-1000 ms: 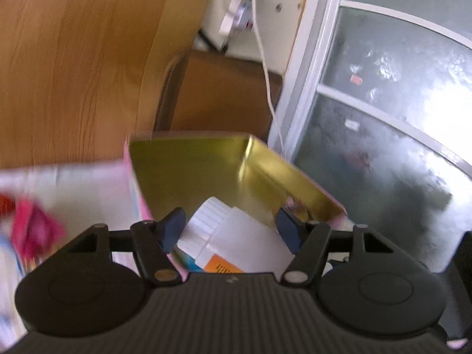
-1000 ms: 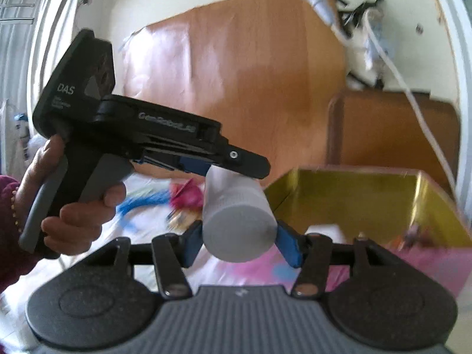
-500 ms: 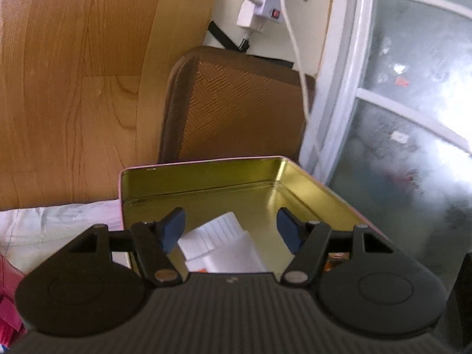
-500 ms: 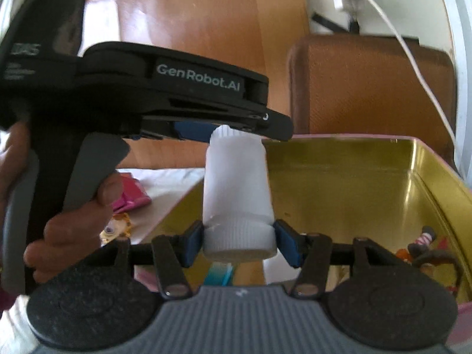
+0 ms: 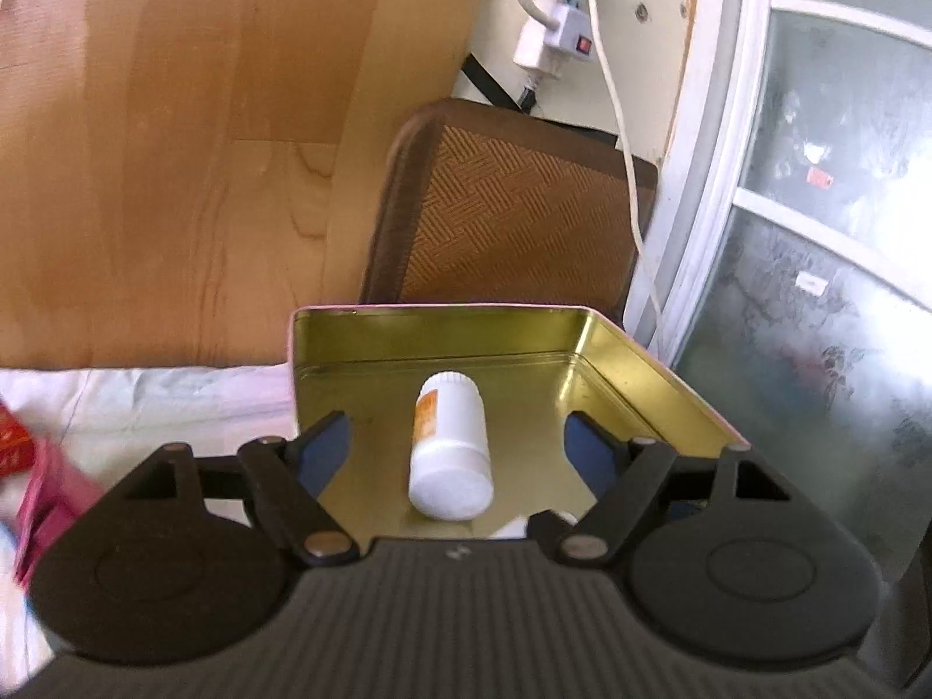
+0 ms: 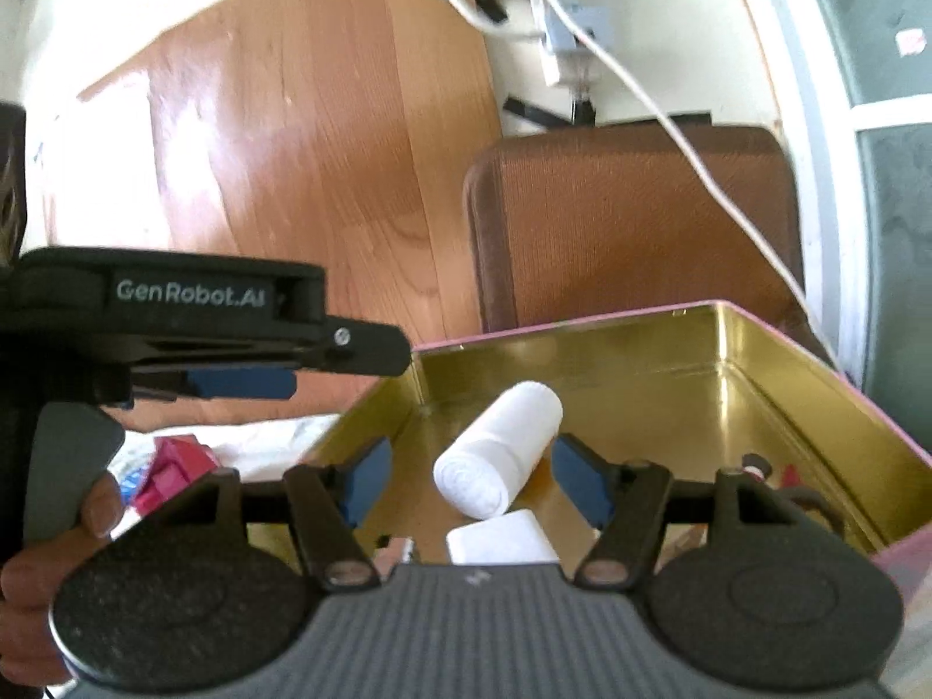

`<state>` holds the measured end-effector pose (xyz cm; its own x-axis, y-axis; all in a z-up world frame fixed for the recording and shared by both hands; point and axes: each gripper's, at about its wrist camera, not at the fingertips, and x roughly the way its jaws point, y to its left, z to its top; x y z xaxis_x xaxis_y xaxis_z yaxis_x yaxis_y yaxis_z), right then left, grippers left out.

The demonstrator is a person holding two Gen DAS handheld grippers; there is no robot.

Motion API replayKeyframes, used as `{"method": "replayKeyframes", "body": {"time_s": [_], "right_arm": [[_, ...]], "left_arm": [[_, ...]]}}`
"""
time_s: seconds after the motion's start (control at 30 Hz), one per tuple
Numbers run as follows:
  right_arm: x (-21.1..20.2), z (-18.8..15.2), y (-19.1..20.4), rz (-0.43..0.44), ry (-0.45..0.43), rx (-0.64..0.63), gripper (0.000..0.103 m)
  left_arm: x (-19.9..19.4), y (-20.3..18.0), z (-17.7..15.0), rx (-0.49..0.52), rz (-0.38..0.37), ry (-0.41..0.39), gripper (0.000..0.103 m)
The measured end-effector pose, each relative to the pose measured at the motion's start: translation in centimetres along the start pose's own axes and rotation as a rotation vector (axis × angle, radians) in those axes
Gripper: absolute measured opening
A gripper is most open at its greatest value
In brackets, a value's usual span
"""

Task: Organize rigid objects
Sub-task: 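Withdraw the right tool from the tin toward the pink wallet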

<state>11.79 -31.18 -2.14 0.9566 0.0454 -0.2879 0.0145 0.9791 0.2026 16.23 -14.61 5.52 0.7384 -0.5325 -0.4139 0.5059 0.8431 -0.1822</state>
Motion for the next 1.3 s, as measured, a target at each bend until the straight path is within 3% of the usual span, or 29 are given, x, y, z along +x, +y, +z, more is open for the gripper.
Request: {"method": "replayKeyframes", "body": {"time_s": [0.37, 0.53, 0.77, 1.1, 1.3], "right_arm": [[-6.7, -1.3, 2.3, 0.052, -0.061, 0.038, 0.063], [-8.1, -2.6, 4.9, 0.105, -0.027, 0.028, 0.063], [-7.8, -4.7, 8.8, 0.175, 0.058, -0.014, 0.063], [-8.1, -5.9, 11.5, 0.165, 0.074, -0.060, 0.063], [-9.0, -5.7, 10.0, 0.063, 0.038, -0.010, 0.068]], "left_arm": [[-8.1, 1.7, -4.7, -0.014, 0.084, 0.018, 0.082], [-10.4, 4.2, -7.8, -0.019, 0.222, 0.066, 0.082], [-12.0, 7.7, -10.3, -0.082, 0.320, 0.111, 0.082], [-13.1, 9.1, -12.2, -0.079, 0.362, 0.117, 0.082], [-12.9, 7.8, -12.4, -0.037, 0.328, 0.107, 0.082]]}}
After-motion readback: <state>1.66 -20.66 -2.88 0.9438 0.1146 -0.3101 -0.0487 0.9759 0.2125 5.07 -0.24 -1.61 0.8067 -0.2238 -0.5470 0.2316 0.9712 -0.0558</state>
